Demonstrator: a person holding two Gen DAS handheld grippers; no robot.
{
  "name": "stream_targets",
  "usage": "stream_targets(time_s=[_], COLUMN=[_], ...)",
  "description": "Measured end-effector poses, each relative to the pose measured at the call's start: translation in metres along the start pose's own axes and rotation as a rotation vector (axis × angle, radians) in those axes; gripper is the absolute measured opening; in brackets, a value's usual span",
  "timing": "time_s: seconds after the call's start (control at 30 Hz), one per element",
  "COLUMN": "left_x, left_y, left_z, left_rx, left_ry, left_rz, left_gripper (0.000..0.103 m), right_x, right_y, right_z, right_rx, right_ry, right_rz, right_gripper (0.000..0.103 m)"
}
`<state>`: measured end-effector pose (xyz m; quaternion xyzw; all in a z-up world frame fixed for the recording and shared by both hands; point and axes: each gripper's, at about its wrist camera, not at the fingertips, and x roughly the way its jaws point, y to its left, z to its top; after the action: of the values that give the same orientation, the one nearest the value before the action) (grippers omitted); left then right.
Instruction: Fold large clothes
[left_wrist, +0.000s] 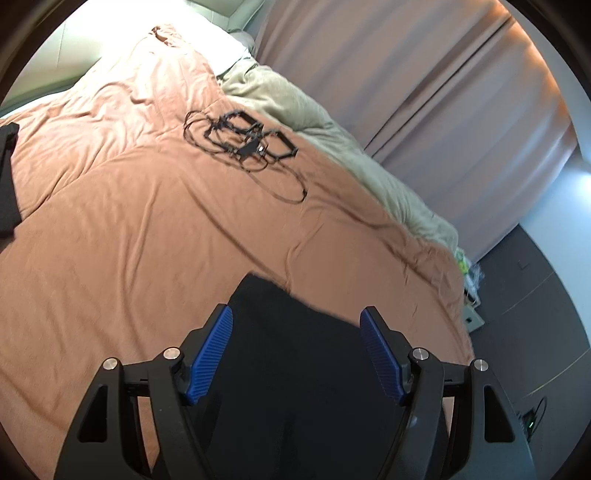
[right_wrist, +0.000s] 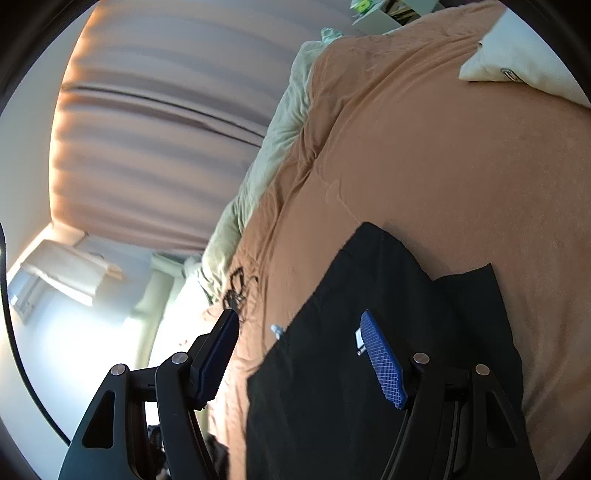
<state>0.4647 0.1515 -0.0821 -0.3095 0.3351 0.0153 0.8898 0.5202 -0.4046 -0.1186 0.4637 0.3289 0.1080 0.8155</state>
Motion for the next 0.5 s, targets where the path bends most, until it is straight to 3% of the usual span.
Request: stream_targets(time_s=[0.13, 0.4, 0.5], left_x=[-0.010, -0.034, -0.042], left_y=[0.017, 0.062, 0.074], left_z=[-0.019, -0.063, -0.077], left_rx=[0.000, -0.045, -0.073], left_ry=[0.031, 0.103, 0.115], left_rz=[0.029, 0.106, 0.101], left_gripper=[0.072, 0.072, 0.072], right_x=[0.009, 0.028, 0.039], right_y=[0.013, 0.052, 0.060], right_z=[-0.010, -0.045, -0.064], right_rx=[-0.089, -0.240, -0.276], right_ry=[0.052, 0.138, 0.191], right_rz=[-0.078, -0.092, -0.114], right_gripper=[0.069, 0.069, 0.069])
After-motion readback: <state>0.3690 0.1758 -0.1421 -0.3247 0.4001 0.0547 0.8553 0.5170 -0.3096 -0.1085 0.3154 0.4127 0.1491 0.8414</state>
